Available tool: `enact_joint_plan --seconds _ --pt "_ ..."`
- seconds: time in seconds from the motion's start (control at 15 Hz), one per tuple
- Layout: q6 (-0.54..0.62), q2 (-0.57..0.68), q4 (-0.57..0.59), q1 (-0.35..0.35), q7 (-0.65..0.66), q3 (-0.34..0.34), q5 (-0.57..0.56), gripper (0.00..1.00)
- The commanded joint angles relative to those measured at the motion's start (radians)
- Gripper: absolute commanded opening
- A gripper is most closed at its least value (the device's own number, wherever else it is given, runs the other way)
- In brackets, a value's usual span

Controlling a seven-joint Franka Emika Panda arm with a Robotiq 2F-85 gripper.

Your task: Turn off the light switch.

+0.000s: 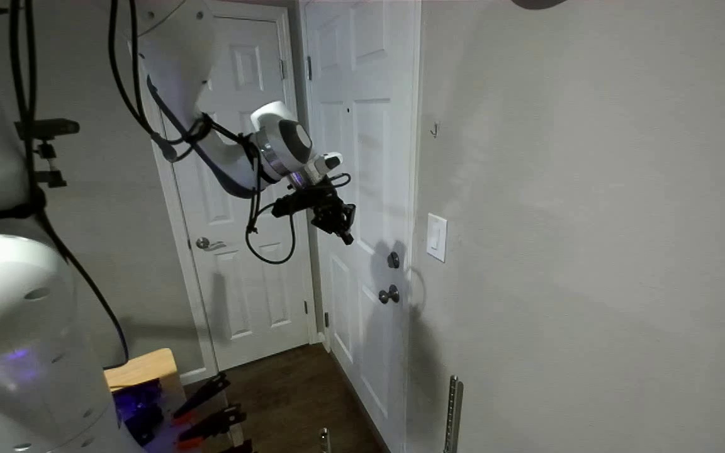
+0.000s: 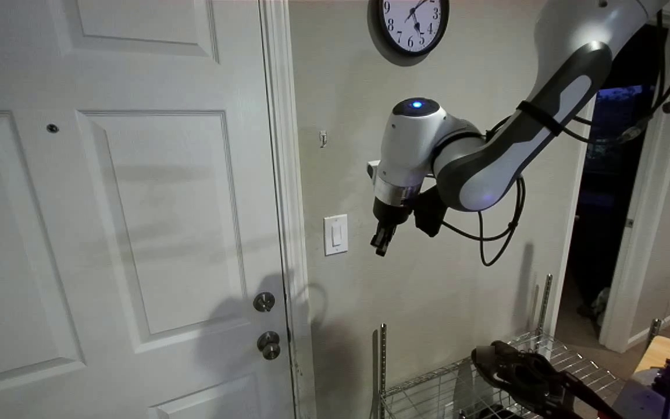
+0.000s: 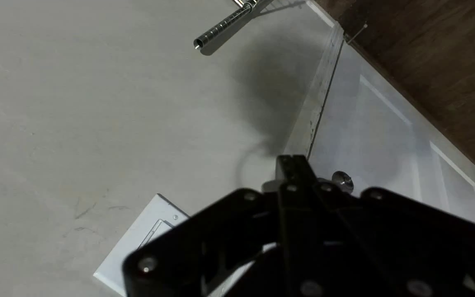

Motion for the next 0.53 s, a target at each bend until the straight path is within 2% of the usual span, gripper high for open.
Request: enact_joint_plan --seconds 0.0,0.2,0.47 --pt "0.017 0.042 0.049 -0.014 0.182 -0.018 -0.176 0.02" --pt "0.007 0.078 0.088 -0.01 0.34 -0.045 -0.315 0.02" --pt "0.004 0.148 0.152 0.0 0.492 -0.073 -0.442 0.01"
